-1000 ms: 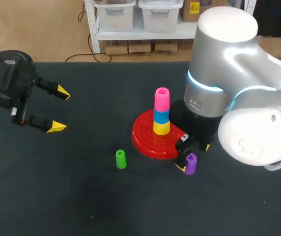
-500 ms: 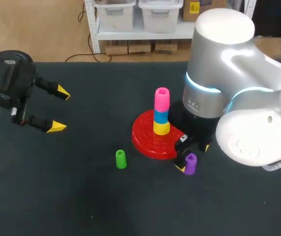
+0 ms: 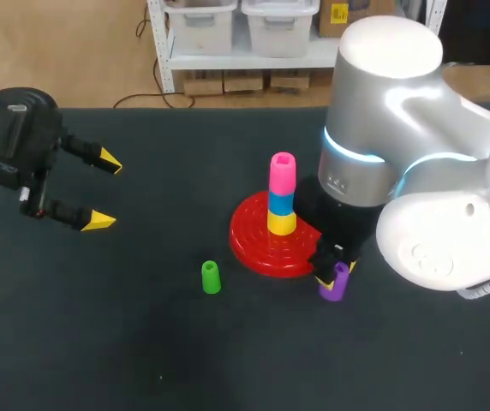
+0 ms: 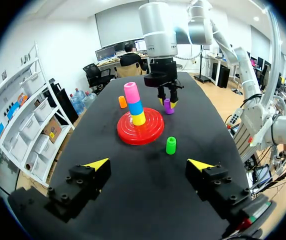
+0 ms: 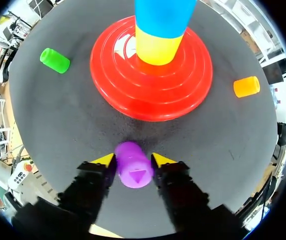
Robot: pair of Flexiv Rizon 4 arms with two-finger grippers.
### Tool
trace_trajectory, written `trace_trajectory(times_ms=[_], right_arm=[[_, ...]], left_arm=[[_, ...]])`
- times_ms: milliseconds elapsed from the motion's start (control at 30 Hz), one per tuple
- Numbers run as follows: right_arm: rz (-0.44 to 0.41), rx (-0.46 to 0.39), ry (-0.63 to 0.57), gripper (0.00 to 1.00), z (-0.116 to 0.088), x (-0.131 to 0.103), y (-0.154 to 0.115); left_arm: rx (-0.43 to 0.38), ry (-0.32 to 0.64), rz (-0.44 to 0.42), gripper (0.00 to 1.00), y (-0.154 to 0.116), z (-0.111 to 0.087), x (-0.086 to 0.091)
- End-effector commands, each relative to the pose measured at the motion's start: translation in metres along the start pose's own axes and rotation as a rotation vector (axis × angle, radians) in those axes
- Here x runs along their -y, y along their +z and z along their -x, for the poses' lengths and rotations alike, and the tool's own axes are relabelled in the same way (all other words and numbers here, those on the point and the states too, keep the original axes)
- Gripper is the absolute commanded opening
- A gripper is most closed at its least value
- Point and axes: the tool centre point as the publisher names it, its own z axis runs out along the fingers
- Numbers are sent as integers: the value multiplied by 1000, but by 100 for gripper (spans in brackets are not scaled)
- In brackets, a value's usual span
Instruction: Pick up and stack the cylinders on the red base in this order: pink,purple,orange,green
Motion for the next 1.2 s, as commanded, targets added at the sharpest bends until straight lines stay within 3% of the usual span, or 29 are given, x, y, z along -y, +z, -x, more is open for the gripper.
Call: trace_trajectory(times_ms=[33,367,600,933,1200], right_arm=[[-3,1,4,0,-1,0,1],[0,-5,5,0,-1,0,2],[-33,-4,-7,0,0,-4,-16],[-112,71,-1,0,0,-7,-88],[-110,122,-69,0,14,-11,-153]], left_arm=[[2,2,0,100,1,-1,-1],[2,2,0,100,1,-1,-1],[2,2,0,100,1,-1,-1],[2,2,0,100,1,-1,-1],[2,2,0,100,1,-1,-1]])
